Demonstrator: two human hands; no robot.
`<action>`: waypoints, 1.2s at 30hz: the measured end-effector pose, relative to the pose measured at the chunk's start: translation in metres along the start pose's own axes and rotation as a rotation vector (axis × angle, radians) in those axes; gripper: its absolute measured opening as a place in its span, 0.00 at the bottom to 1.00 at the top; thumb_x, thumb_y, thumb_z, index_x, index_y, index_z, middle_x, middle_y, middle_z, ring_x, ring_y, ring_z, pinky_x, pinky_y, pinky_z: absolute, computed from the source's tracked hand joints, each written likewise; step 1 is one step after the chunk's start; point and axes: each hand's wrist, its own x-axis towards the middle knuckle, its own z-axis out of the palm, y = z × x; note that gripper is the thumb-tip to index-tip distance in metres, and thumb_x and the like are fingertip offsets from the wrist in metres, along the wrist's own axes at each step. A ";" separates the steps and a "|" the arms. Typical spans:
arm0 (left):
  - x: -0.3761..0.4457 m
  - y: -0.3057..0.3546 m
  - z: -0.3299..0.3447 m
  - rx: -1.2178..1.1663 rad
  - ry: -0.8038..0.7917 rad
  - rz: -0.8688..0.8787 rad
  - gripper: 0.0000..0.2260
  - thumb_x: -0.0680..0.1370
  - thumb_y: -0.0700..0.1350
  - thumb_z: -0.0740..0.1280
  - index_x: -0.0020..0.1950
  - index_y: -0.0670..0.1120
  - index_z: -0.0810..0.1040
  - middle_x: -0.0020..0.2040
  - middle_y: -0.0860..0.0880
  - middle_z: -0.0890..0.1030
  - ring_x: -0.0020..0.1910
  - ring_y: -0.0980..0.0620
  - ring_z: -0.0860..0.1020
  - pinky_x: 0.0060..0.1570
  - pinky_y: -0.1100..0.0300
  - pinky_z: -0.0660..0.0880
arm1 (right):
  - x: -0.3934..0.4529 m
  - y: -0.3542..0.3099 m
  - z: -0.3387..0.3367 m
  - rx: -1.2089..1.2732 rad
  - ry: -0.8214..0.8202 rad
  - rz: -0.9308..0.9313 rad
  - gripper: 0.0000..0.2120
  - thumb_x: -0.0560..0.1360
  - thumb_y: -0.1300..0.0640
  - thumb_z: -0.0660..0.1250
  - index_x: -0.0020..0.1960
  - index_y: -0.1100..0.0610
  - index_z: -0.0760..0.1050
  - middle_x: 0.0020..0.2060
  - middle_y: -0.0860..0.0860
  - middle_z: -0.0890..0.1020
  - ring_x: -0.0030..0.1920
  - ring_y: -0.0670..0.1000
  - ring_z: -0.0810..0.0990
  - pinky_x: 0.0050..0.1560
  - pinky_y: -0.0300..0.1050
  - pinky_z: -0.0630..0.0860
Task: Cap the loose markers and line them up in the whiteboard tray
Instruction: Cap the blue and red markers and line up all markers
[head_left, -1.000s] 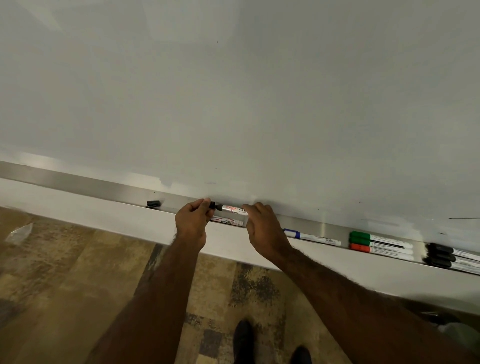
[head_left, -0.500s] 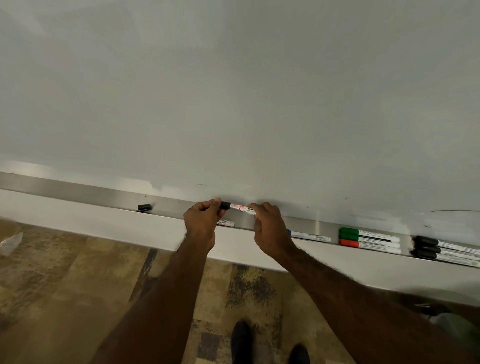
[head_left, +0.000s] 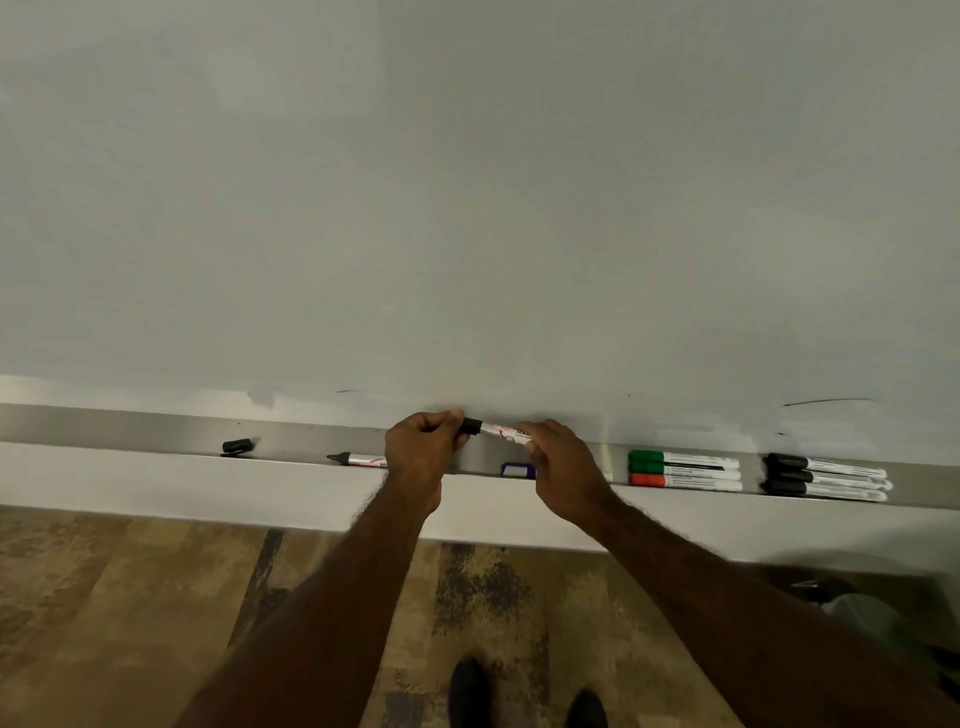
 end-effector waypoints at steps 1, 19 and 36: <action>0.001 -0.002 0.001 0.049 -0.003 -0.001 0.04 0.73 0.38 0.72 0.41 0.39 0.81 0.39 0.43 0.83 0.38 0.48 0.83 0.44 0.58 0.82 | 0.001 0.004 -0.004 -0.021 -0.007 0.004 0.15 0.78 0.65 0.57 0.63 0.60 0.73 0.56 0.59 0.78 0.56 0.58 0.74 0.57 0.47 0.70; -0.013 -0.038 0.019 1.039 -0.078 0.442 0.06 0.77 0.42 0.66 0.44 0.42 0.80 0.42 0.45 0.84 0.37 0.52 0.76 0.38 0.62 0.71 | -0.022 0.045 -0.021 -0.477 -0.019 0.096 0.14 0.73 0.59 0.65 0.58 0.54 0.73 0.56 0.53 0.77 0.56 0.54 0.72 0.57 0.49 0.72; 0.081 0.054 -0.205 1.479 0.422 0.410 0.20 0.71 0.33 0.64 0.62 0.42 0.77 0.62 0.37 0.76 0.58 0.35 0.73 0.57 0.43 0.72 | 0.050 -0.078 0.097 -0.228 -0.212 -0.310 0.14 0.77 0.55 0.61 0.62 0.58 0.72 0.57 0.57 0.77 0.57 0.58 0.72 0.57 0.54 0.71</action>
